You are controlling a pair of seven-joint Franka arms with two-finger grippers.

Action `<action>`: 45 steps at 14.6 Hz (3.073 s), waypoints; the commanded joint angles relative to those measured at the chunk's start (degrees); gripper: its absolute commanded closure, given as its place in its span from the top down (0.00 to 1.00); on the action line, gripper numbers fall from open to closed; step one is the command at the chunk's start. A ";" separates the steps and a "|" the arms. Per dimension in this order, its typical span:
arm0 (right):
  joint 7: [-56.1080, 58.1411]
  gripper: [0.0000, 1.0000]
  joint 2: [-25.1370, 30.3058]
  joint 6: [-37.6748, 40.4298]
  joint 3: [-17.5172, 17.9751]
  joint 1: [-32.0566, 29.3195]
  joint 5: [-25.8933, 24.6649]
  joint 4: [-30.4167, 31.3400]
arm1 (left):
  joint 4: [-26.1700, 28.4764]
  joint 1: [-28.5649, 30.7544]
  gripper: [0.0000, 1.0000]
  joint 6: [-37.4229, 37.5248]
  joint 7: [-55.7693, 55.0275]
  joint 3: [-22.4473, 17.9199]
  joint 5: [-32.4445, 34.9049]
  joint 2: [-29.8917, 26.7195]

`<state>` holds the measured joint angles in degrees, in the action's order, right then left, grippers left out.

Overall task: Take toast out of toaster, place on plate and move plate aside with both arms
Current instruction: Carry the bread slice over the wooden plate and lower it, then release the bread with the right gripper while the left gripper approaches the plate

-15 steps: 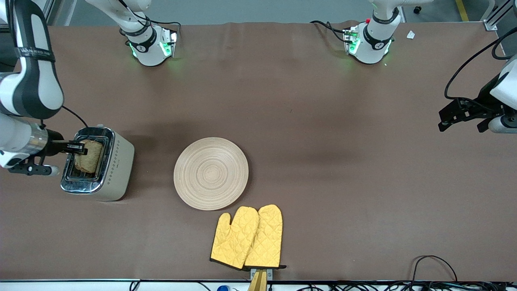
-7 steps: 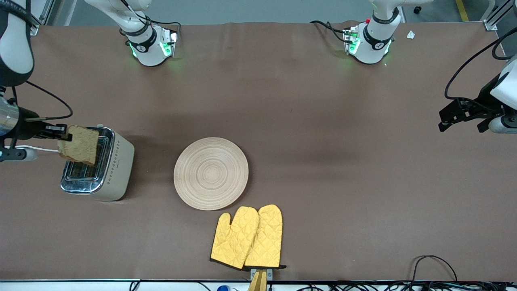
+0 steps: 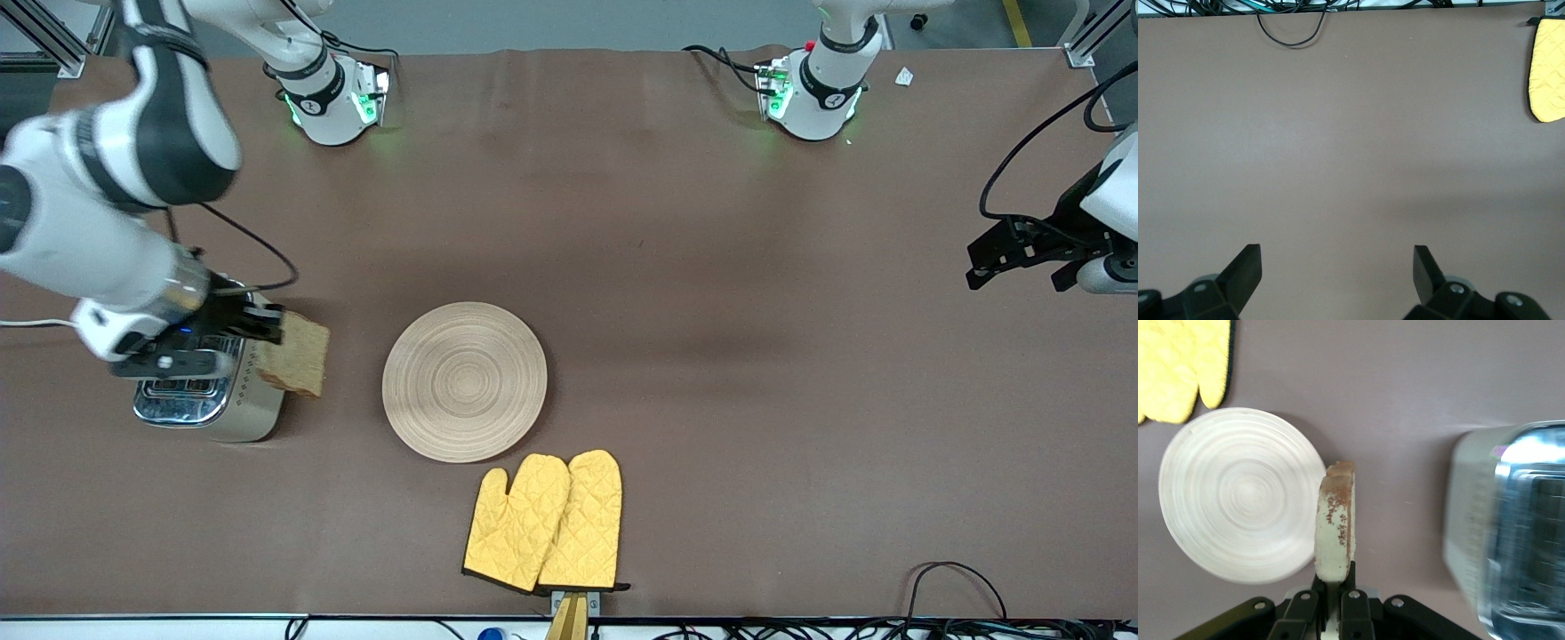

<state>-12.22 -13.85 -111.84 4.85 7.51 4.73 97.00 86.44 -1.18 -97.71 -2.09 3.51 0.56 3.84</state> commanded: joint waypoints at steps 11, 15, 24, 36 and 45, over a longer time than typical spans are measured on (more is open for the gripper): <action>-27.06 0.00 -7.67 -29.12 -0.46 20.62 3.01 11.45 | -0.04 1.53 1.00 0.07 0.94 0.00 0.15 0.38; -24.97 0.00 -10.93 -31.77 -0.46 17.73 2.92 11.19 | -0.04 1.80 1.00 0.07 0.94 0.00 0.15 0.38; -13.19 0.00 -11.29 -30.98 -0.55 9.29 2.92 14.78 | 0.49 1.80 1.00 0.50 0.86 0.26 0.06 1.87; -12.04 1.00 -7.60 -22.12 -0.99 4.11 2.57 15.50 | 0.84 -0.48 1.00 3.15 0.33 0.62 -21.71 13.55; 4.02 1.00 5.92 -6.21 -0.99 -9.25 0.11 11.80 | 0.31 -9.61 1.00 -11.69 0.31 0.97 -47.12 31.82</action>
<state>-12.40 -12.19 -120.41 2.95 2.04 5.56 107.48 88.11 -8.54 -106.48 -3.07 4.43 -43.13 31.77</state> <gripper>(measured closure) 0.000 0.000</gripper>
